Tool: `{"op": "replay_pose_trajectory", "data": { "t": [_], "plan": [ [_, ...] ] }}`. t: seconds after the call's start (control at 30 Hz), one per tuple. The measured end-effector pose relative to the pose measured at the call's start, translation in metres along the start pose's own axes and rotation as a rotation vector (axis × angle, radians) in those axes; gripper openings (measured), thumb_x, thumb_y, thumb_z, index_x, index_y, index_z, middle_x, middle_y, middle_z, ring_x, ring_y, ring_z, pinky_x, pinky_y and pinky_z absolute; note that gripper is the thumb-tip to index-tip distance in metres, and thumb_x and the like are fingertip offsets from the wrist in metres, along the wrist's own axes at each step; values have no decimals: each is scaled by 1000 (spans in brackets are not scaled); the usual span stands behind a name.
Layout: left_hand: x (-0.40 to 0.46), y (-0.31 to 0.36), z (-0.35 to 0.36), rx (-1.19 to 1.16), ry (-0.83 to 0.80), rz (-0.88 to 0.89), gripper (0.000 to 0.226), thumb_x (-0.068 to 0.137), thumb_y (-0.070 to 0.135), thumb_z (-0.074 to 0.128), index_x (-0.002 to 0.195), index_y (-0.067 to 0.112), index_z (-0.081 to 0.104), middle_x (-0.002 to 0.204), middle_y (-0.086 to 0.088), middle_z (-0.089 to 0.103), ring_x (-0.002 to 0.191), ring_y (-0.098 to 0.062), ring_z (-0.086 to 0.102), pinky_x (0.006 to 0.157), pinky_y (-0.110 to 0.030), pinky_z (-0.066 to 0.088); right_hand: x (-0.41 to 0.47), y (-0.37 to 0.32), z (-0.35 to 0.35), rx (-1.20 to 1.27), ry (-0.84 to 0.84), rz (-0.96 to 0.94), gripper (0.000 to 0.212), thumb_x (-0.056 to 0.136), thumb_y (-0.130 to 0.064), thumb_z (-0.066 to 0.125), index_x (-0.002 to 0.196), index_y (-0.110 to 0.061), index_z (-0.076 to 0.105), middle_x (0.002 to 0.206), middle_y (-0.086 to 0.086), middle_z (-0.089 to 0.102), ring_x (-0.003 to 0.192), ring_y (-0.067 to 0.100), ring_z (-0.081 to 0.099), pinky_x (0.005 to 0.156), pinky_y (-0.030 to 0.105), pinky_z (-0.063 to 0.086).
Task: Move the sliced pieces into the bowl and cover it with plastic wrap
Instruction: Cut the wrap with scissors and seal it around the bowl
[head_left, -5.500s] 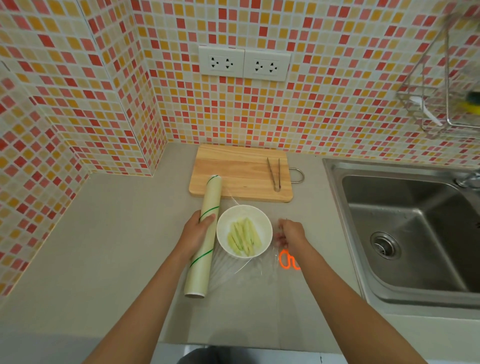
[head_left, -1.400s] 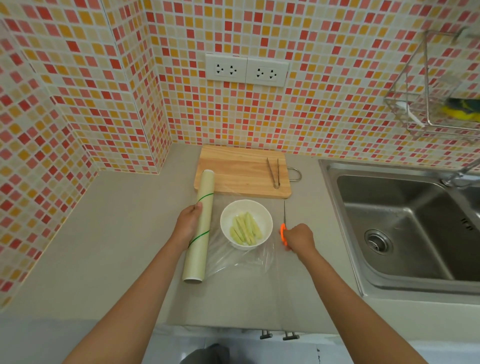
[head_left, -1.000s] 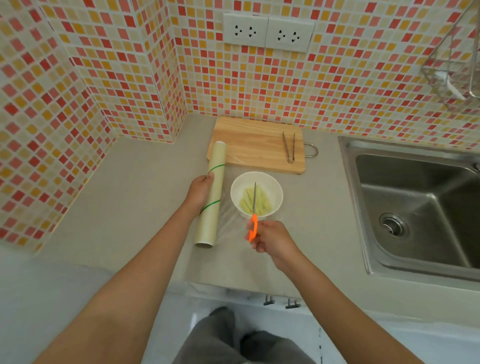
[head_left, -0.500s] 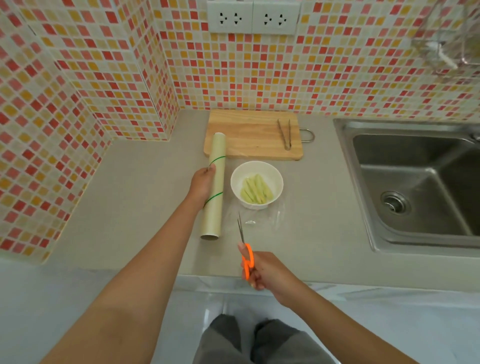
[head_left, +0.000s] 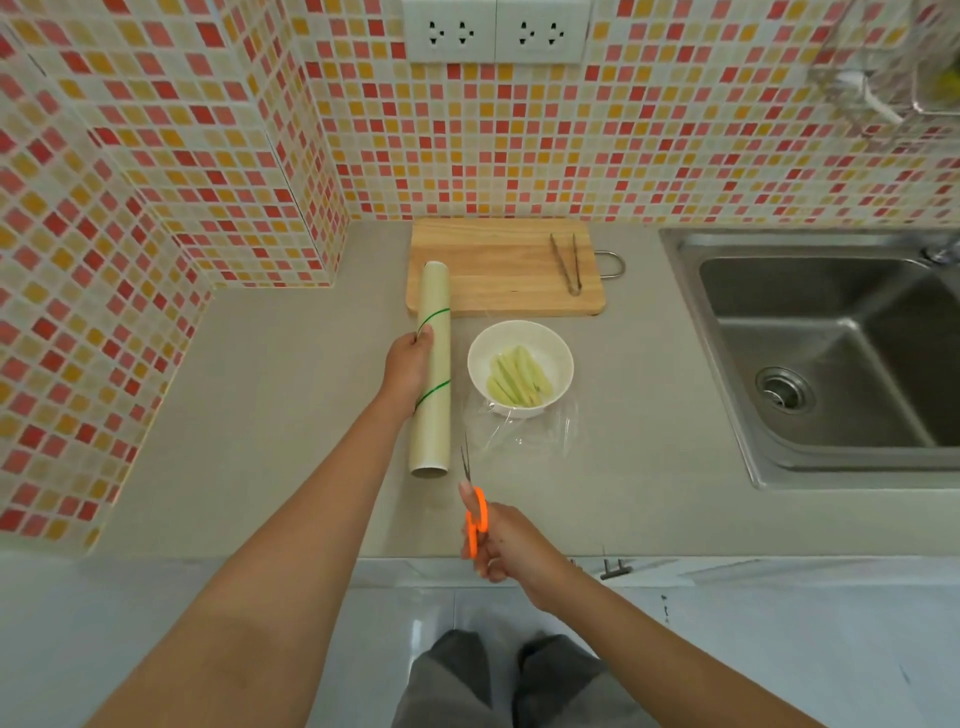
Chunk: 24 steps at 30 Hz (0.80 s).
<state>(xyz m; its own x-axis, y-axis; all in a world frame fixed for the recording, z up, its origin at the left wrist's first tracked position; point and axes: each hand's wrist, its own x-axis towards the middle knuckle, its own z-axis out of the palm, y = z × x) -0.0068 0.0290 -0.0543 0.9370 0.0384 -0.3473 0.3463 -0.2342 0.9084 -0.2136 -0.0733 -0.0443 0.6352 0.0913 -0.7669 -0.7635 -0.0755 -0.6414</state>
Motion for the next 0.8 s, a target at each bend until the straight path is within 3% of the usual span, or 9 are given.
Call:
{"op": "replay_pose_trajectory", "data": {
  "t": [0.33,0.47,0.67,0.8],
  "plan": [
    [2,-2,2,11,-10,-27,36,100,37,40,91,6,57,90,-16,57,81,-25,53,75,-37,42,21,-7,9,12,35,-73,61,87,-70,39,74,-12,53,80,15,61,51,15,49,52,24,36],
    [3,-3,2,11,-13,-23,36,101,37,38,92,8,57,89,-12,56,80,-23,52,74,-34,41,26,-2,9,41,66,-145,60,84,-72,41,72,-15,55,73,9,63,49,12,50,55,23,43],
    [5,-4,3,-12,-21,-30,37,101,38,37,83,10,54,74,-3,52,71,-21,49,63,-32,39,32,6,13,77,126,-283,54,81,-65,52,78,-11,51,62,1,60,37,3,45,42,15,37],
    [6,-4,3,-19,-23,-25,37,101,37,36,90,8,56,77,-5,53,77,-22,51,73,-33,41,34,4,13,79,122,-253,53,85,-64,52,76,-11,49,60,1,61,36,5,44,40,16,36]
  ]
}}
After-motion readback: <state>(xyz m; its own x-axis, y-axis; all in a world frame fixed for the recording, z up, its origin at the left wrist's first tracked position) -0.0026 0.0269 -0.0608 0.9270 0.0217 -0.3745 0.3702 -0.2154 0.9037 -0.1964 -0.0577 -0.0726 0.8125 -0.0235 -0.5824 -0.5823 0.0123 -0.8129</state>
